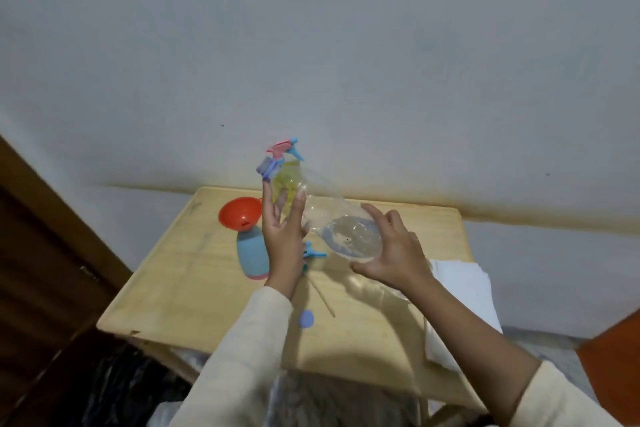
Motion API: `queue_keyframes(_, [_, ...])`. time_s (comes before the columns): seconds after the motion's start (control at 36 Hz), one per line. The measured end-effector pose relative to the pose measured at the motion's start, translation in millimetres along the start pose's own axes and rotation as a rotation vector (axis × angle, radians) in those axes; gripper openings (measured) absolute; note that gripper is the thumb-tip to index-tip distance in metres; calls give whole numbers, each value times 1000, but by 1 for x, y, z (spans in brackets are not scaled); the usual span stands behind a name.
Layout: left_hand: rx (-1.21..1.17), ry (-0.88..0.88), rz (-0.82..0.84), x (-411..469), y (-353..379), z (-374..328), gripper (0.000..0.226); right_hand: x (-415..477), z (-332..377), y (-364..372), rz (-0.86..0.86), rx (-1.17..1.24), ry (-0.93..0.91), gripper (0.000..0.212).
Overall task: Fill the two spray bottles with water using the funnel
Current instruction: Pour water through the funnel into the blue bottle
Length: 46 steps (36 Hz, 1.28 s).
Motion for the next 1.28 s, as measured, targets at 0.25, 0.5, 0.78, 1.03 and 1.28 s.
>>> queue_keyframes(0.25, [-108, -171, -189, -18, -27, 33, 56, -16, 9, 8, 164, -237, 46, 100])
queue_keyframes(0.5, [-210, -299, -250, -17, -30, 38, 58, -11, 24, -5, 171, -414, 57, 95])
queue_keyframes(0.78, [-283, -363, -314, -6, -27, 49, 53, 7, 42, -19, 177, -577, 21, 96])
queue_keyframes(1.03, [-326, -421, -321, -1, -24, 56, 57, 14, 48, -24, 189, -625, 25, 95])
queue_keyframes(1.28, [-348, -438, -311, 0, -23, 56, 57, 16, 52, -30, 176, -653, 5, 93])
Point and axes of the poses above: each hand's wrist, its own x-axis towards the middle knuckle, its own y-axis out of the palm, z = x × y, the point moved 3 cm from there along x, towards the middle knuckle, and after that the axes turned 6 degrees about y, right-handed, at the moved point
